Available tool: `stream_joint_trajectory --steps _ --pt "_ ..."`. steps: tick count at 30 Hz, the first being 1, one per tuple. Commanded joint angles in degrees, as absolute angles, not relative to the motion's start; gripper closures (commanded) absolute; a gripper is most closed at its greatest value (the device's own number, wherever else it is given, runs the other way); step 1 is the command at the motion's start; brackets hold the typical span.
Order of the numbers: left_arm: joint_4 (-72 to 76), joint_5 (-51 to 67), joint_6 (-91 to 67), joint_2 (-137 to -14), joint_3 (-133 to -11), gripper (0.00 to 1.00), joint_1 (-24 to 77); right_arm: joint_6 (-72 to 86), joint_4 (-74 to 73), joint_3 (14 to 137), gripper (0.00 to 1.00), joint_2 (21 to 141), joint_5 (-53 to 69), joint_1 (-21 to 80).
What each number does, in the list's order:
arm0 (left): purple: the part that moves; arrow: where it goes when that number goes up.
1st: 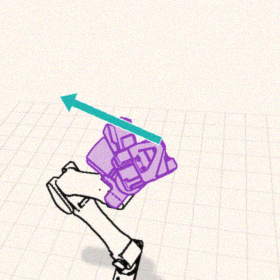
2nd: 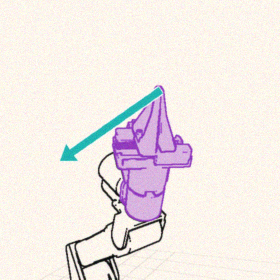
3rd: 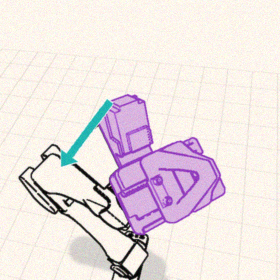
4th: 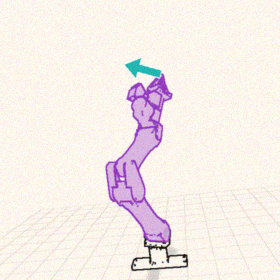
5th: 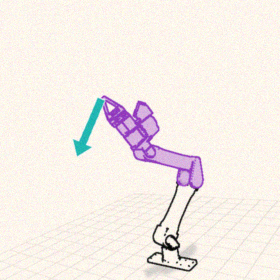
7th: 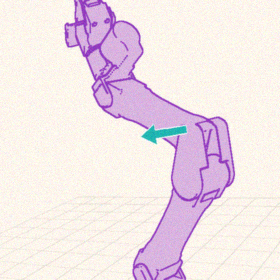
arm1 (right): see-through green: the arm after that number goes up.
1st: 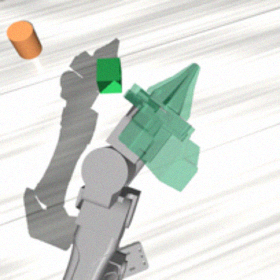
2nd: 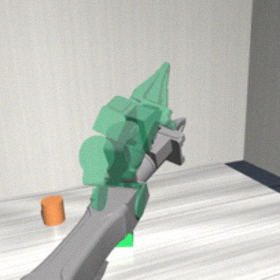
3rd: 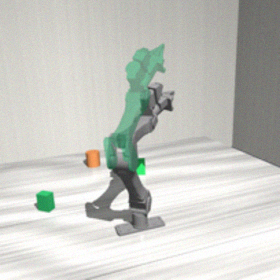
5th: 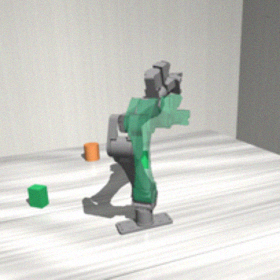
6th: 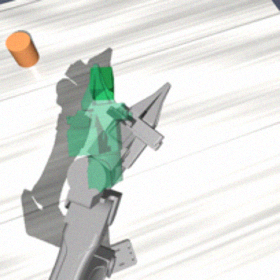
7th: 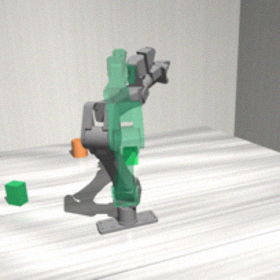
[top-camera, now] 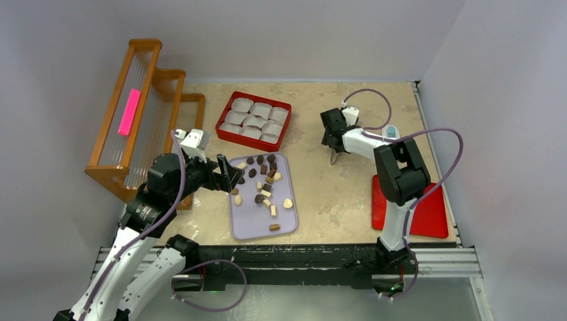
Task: Pack the chocolate
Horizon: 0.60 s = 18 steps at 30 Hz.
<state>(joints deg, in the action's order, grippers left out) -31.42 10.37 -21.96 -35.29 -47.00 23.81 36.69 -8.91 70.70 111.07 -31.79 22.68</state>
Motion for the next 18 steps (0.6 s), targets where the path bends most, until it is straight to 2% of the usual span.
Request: stream_joint_trajectory --steps 1,13,18 --pt "-30.8 9.8 -22.4 -34.9 -46.8 0.00 24.1 35.9 -4.3 70.0 0.34 111.3 -29.9 21.3" --pt "-31.0 8.9 -22.3 -34.9 -46.9 0.00 24.1 34.6 -4.0 70.4 0.35 113.9 -29.3 21.2" --pt "-31.0 8.6 -22.3 -34.9 -46.9 0.00 24.1 34.9 -4.4 70.5 0.39 114.3 -29.1 21.2"
